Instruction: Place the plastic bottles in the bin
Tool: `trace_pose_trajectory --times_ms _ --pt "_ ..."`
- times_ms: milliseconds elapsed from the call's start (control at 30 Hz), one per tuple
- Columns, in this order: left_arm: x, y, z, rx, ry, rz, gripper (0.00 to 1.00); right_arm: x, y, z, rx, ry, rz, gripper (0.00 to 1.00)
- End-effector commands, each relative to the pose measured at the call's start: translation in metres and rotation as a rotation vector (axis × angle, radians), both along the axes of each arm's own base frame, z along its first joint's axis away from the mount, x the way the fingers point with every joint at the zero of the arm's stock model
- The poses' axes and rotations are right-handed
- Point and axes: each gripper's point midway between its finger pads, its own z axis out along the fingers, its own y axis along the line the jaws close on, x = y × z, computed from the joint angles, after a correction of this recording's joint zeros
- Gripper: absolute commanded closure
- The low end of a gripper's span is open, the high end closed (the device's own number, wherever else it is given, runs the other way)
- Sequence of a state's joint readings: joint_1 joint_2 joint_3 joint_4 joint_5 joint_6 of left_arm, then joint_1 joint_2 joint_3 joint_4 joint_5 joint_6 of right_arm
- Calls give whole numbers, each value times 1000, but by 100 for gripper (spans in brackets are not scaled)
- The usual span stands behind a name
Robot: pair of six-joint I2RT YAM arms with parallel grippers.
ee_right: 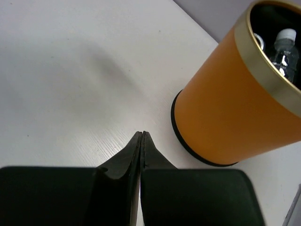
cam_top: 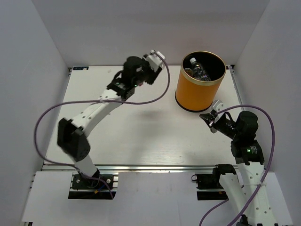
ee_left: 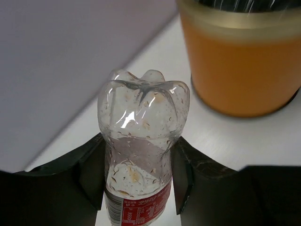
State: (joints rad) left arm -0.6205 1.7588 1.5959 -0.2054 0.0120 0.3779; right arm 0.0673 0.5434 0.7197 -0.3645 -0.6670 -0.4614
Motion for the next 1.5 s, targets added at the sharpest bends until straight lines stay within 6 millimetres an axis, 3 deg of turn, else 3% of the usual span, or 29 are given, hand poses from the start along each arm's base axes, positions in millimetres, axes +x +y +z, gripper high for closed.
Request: trace_pose_trajectory --times_ms 0,67,133,167,233,300,533,567,600,633,667,700,733,767,933,967,1000,1067,1133,1200,1267,1300,1367,1433,1467 --pt "-47 -17 133 -380 -188 -152 100 6 -9 -9 6 67 -74 100" --pt "-70 -27 169 -477 -237 -275 100 5 -8 -14 -1 89 -68 100" --pt "-82 -36 184 -562 -225 -344 100 4 -6 -17 -10 93 -48 100" --pt "-89 -43 201 -601 -252 -409 100 2 -6 -18 -11 93 -46 100" --pt "-88 -58 199 -652 -200 -465 100 0 -5 -19 -15 85 -30 100" --pt "-94 -68 214 -709 -229 -545 99 -3 -3 -23 -22 90 -14 100" --pt "-80 -111 212 -847 -166 -662 98 5 -8 -56 -123 111 4 100" --pt "-80 -113 220 -864 -176 -688 98 7 -8 -59 -150 101 20 100" --pt "-70 -122 209 -878 -170 -692 98 6 -8 -67 -156 143 27 100" --pt "-73 -129 209 -893 -167 -718 98 6 -7 -72 -166 159 41 100" --pt "-73 -130 217 -922 -169 -733 98 8 -6 -77 -171 191 46 100" --pt "-77 -134 221 -943 -183 -755 98 8 -6 -78 -175 203 53 100" --pt "-68 -142 209 -944 -154 -750 98 7 -5 -80 -177 215 60 100" --pt "-69 -141 219 -964 -179 -766 98 7 -4 -81 -180 218 64 100" --pt "-61 -165 210 -989 -133 -790 92 6 -2 -80 -187 186 67 100" --pt "-58 -168 205 -994 -116 -789 88 6 -2 -78 -189 175 67 100" --pt "-54 -179 188 -992 -79 -788 84 6 -3 -80 -192 176 60 100" --pt "-39 -184 179 -1013 -46 -736 76 6 -2 -79 -193 173 65 100" --pt "-19 -191 158 -1025 2 -660 60 6 -2 -78 -195 166 65 97" --pt "-12 -196 148 -1037 22 -612 46 7 -2 -77 -195 165 60 93" --pt "-1 -198 133 -1030 60 -556 25 5 -3 -78 -199 163 62 90" --pt "6 -197 131 -1033 54 -518 4 5 -3 -79 -196 168 63 88" --pt "11 -195 132 -1016 57 -479 0 4 -2 -79 -196 168 65 85" --pt "9 -189 148 -1014 26 -470 0 6 -3 -80 -199 170 57 79" --pt "9 -187 150 -1011 14 -458 0 6 -3 -80 -199 171 55 72"
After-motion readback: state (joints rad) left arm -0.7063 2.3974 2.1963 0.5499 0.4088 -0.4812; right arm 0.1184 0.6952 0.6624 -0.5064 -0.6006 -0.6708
